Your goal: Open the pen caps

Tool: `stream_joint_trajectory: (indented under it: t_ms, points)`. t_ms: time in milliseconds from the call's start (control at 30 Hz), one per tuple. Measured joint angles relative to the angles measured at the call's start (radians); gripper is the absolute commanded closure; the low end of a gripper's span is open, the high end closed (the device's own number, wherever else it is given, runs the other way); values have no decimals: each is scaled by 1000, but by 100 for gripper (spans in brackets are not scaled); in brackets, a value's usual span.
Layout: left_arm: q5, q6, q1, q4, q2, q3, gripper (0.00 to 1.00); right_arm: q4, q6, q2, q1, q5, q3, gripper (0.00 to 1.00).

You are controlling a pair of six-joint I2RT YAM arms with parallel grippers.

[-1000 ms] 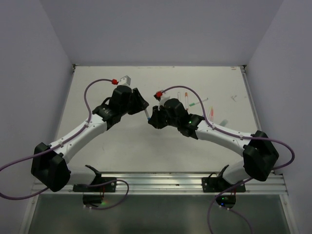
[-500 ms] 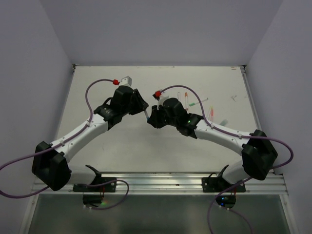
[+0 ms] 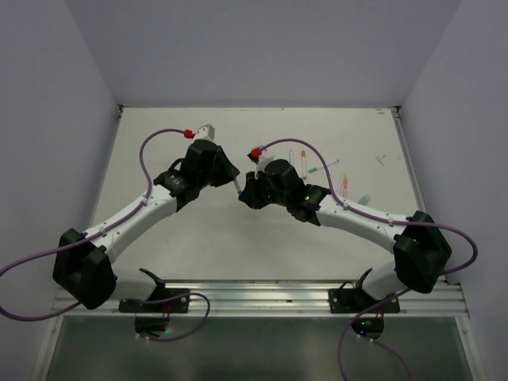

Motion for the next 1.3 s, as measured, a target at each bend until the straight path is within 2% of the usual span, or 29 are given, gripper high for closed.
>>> stream_joint_trajectory:
  t_ms: [100,167,200,300,400,933,1300]
  points:
    - [1,-5,-1,3,0,0,94,0,1,0,1,0,0,99]
    - [0,-5,-1,4,0,0,100,1,1,0,3,0,0,92]
    - [0,-6,-2,4,-1,0,100,3,1,0,3,0,0,83]
    - [-3,-6,-3,5,-7,0,100,11,6,0,3,-2,-1,68]
    - [-4,-6,-3,7,-24,0,100,39,17,0,4,-14,-8,63]
    - [1,-5,-5,45,-108,-14,100,95,36,0,5,-53,-31,62]
    - [7,1,-5,45,-119,-35,100,106,45,0,5,-54,-31,70]
